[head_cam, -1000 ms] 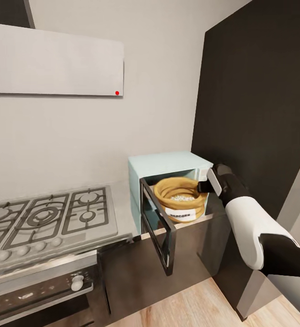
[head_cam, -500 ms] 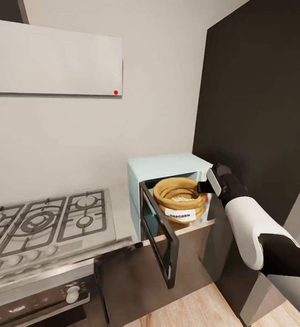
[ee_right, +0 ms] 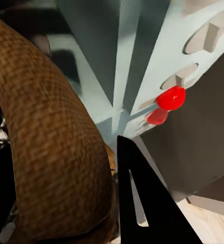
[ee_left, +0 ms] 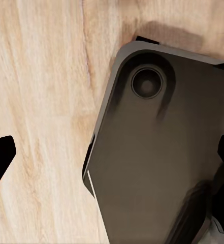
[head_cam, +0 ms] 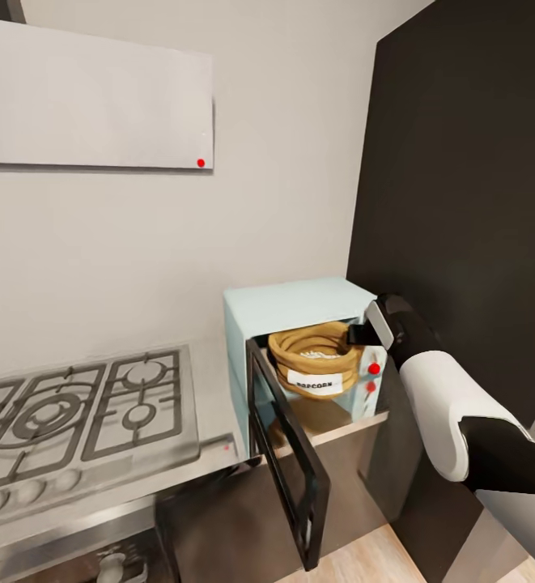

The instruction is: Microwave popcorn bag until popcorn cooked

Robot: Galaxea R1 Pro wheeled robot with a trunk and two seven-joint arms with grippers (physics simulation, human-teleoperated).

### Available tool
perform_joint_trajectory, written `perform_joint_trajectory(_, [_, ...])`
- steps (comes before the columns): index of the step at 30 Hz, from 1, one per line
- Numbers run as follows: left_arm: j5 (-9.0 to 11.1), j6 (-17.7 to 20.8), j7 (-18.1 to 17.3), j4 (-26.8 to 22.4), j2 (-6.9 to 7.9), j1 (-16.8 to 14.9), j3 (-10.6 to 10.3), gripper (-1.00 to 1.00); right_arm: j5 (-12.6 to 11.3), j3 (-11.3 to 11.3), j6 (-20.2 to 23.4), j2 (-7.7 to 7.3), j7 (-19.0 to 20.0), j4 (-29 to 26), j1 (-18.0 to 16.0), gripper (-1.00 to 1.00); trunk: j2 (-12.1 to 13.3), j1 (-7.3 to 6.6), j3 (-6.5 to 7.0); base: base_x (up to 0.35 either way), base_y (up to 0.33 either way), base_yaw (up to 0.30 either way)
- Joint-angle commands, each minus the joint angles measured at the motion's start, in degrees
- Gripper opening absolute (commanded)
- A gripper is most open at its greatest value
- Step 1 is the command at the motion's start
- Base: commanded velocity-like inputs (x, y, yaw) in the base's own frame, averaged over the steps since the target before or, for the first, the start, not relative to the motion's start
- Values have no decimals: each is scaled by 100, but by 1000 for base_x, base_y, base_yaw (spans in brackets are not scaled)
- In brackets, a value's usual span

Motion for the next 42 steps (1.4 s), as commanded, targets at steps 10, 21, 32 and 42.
perform_joint_trajectory(10, [9, -17, 14, -8, -2, 0, 3, 100, 233, -24, 14, 15, -57, -57, -6, -100, -3, 3, -6, 188, 0, 0])
perform_joint_trajectory(21, [-2, -26, 14, -8, -8, 1, 4, 100, 197, -25, 14, 10, -48, -57, -6, -100, -3, 3, -6, 9, 0, 0])
perform_joint_trajectory(32, [-8, -26, 17, -8, -19, 0, 3, 100, 228, -25, 14, 10, -48, -57, -6, -100, -3, 3, -6, 0, 28, 0])
perform_joint_trajectory(42, [-5, -26, 22, -8, -19, 1, 4, 100, 228, -25, 14, 10, -48, -57, -6, -100, -3, 3, -6, 0, 97, 0])
